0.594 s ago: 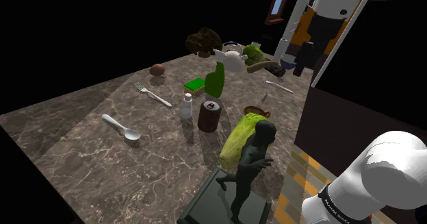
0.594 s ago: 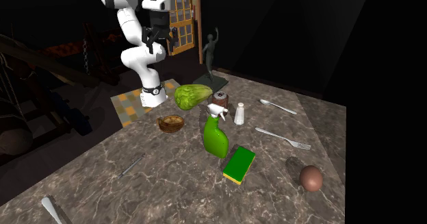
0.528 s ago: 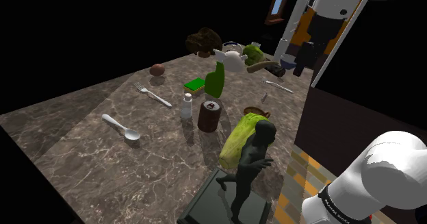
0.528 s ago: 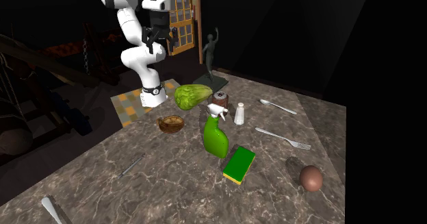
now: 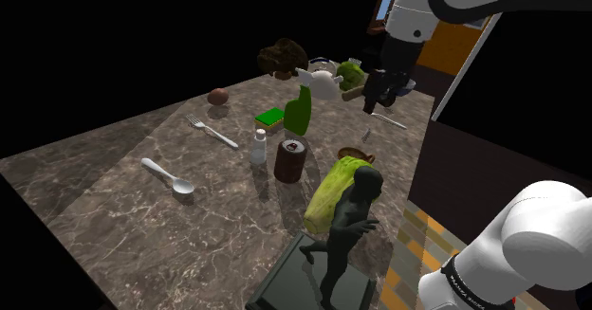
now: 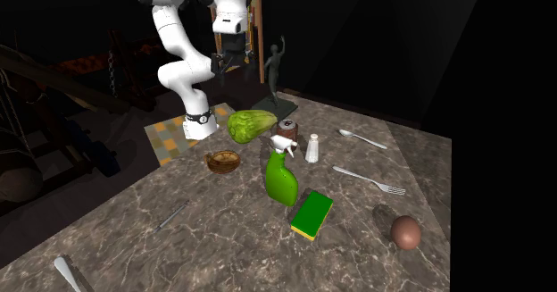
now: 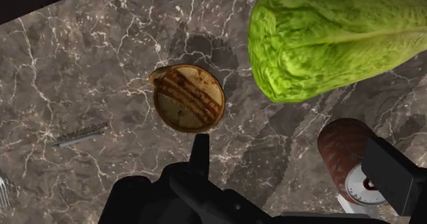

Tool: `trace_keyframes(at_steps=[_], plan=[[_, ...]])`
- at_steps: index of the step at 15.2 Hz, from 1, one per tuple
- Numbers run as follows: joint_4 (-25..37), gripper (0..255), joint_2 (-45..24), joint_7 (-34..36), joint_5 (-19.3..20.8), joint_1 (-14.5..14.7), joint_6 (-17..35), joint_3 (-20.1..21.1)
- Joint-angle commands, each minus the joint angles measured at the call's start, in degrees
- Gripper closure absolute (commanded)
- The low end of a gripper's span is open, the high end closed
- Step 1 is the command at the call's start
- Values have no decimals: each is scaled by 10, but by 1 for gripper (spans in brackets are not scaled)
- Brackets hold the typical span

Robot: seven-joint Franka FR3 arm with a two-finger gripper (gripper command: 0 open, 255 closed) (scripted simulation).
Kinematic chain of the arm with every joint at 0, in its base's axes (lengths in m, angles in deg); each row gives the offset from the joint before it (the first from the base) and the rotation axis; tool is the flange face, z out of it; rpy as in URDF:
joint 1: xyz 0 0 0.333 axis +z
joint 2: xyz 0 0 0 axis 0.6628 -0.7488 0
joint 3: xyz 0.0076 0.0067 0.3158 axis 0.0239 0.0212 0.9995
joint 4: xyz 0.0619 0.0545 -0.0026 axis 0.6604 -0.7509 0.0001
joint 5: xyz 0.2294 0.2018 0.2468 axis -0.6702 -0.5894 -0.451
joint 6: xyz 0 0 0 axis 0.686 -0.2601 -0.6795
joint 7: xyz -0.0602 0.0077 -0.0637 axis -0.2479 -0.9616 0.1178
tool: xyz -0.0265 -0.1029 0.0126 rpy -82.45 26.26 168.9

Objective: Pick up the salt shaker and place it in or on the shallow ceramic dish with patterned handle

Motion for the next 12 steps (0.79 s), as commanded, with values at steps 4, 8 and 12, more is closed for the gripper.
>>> trace_keyframes(at_steps=[4,8,12], plan=[[20,0,-87,49,-21,4,70,25],[53,0,-164,87,-31,7,118,44],[98,0,-245,124,-33,10,158,60]])
